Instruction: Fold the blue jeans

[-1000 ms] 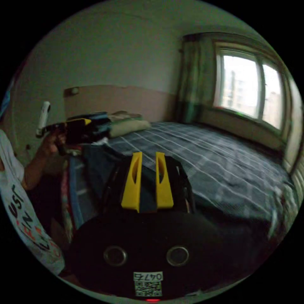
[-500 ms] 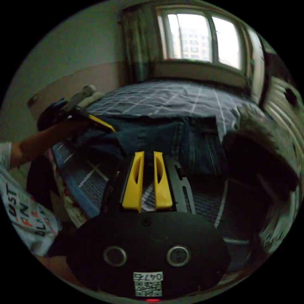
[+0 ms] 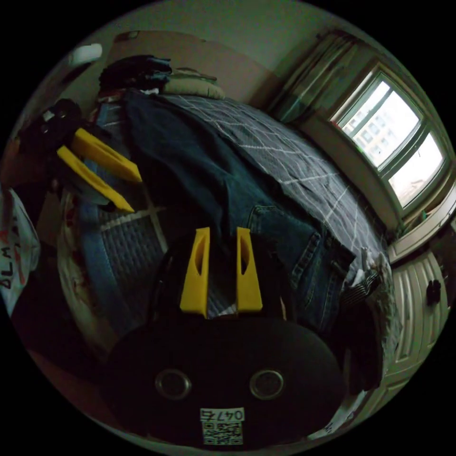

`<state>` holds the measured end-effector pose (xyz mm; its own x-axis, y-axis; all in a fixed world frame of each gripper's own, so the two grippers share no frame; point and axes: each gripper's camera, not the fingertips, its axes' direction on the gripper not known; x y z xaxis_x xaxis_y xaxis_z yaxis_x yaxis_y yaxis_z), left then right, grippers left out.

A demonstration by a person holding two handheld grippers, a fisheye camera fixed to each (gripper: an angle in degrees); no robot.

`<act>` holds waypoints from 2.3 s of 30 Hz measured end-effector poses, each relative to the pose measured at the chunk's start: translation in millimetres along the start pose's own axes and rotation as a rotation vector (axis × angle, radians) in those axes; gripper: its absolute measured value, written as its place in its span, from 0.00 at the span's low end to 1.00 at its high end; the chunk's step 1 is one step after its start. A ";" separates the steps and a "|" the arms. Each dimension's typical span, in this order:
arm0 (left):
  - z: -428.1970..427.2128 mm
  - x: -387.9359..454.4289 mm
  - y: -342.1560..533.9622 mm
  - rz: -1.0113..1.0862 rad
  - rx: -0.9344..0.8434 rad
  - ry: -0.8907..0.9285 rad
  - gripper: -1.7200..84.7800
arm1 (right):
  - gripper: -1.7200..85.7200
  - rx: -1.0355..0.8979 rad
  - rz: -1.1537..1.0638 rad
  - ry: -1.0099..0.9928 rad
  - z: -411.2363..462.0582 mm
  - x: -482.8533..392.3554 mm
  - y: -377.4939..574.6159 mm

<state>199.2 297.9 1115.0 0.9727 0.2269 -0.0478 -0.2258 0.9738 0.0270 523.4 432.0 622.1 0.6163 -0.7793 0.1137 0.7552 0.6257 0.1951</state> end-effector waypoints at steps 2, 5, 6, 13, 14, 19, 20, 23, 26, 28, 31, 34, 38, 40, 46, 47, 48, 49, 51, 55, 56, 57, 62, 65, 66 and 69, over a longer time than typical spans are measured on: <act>8.6 8.9 -6.3 -0.071 -0.042 0.046 0.17 | 0.03 -0.028 0.030 -0.025 -6.6 10.2 8.6; 8.2 15.3 -13.3 -0.182 0.065 0.041 0.15 | 0.02 0.023 0.112 -0.019 -36.8 31.5 26.2; 5.9 15.0 -17.9 -0.216 0.122 0.053 0.15 | 0.02 0.056 0.141 -0.011 -50.6 39.9 33.3; 19.5 50.5 -47.7 -0.247 0.119 0.022 0.17 | 0.02 0.079 0.218 0.019 -88.2 74.8 64.6; 19.3 55.1 -48.3 -0.253 0.136 -0.008 0.17 | 0.02 0.075 0.222 0.015 -92.8 80.3 71.1; 17.9 61.1 -66.1 -0.367 0.247 -0.084 0.08 | 0.02 0.088 0.232 -0.005 -109.7 100.7 101.1; 19.3 60.9 -67.5 -0.373 0.243 -0.079 0.07 | 0.02 0.094 0.237 -0.014 -112.8 106.7 108.1; 18.2 63.8 -69.1 -0.355 0.270 -0.075 0.04 | 0.02 0.094 0.237 -0.038 -118.5 120.4 123.8; 7.3 64.1 -78.5 -0.255 0.205 -0.050 0.03 | 0.02 0.103 0.225 -0.063 -129.8 132.1 139.4; -6.9 58.0 -94.0 -0.167 0.132 -0.006 0.03 | 0.02 0.109 0.206 -0.073 -136.9 137.8 149.0; -1.8 49.3 -115.9 -0.048 -0.015 0.067 0.03 | 0.02 0.103 0.173 -0.109 -142.1 148.5 164.7; 48.8 37.2 -122.2 -0.085 -0.195 0.159 0.03 | 0.02 0.018 0.198 -0.205 -126.6 168.6 183.6; 52.0 31.4 -115.2 -0.148 -0.099 0.168 0.02 | 0.04 0.075 0.461 -0.190 -139.1 220.7 247.3; 44.6 35.0 -111.2 -0.099 -0.077 0.120 0.02 | 0.06 0.261 0.719 -0.119 -167.3 246.8 296.6; 22.7 26.7 -95.5 -0.011 0.005 0.283 0.01 | 0.14 0.195 1.092 0.207 -182.4 270.3 371.7; 17.6 21.8 -96.4 -0.012 0.041 0.278 0.01 | 0.13 0.181 1.066 0.198 -177.8 274.4 365.9; 8.8 9.1 -100.6 -0.026 0.107 0.244 0.01 | 0.13 0.153 1.019 0.193 -171.1 278.1 354.6; 4.4 -6.4 -107.3 -0.042 0.162 0.190 0.01 | 0.12 0.132 0.992 0.193 -166.7 279.8 347.6; 11.0 -32.7 -120.2 -0.066 0.181 0.100 0.01 | 0.11 0.005 0.852 0.239 -140.1 289.7 315.0; 51.4 -97.5 -137.0 -0.202 0.147 0.044 0.01 | 0.04 -0.193 0.581 0.196 -78.4 299.7 275.1; 57.7 -104.6 -137.5 -0.206 0.144 0.053 0.01 | 0.03 -0.199 0.557 0.207 -65.1 303.0 272.9; 73.5 -118.1 -140.5 -0.214 0.081 0.067 0.01 | 0.03 -0.180 0.610 0.177 -61.3 313.6 275.2; 64.3 -158.2 -136.7 -0.211 0.150 0.184 0.01 | 0.02 -0.047 0.668 0.187 -84.2 322.3 240.3; 54.7 -175.8 -144.3 -0.171 0.206 0.136 0.01 | 0.02 -0.004 0.540 0.207 -76.2 318.7 178.9; 63.1 -179.2 -155.8 -0.135 0.161 0.148 0.01 | 0.02 -0.051 0.511 0.156 -55.7 324.1 153.1; 89.2 -167.9 -186.4 -0.001 0.079 0.229 0.01 | 0.02 -0.221 0.459 0.149 7.5 331.5 98.1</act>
<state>82.7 76.9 1207.1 0.9337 0.2321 -0.2726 -0.2110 0.9719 0.1048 800.2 234.7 686.2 0.9075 -0.4200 -0.0041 0.4192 0.9063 -0.0541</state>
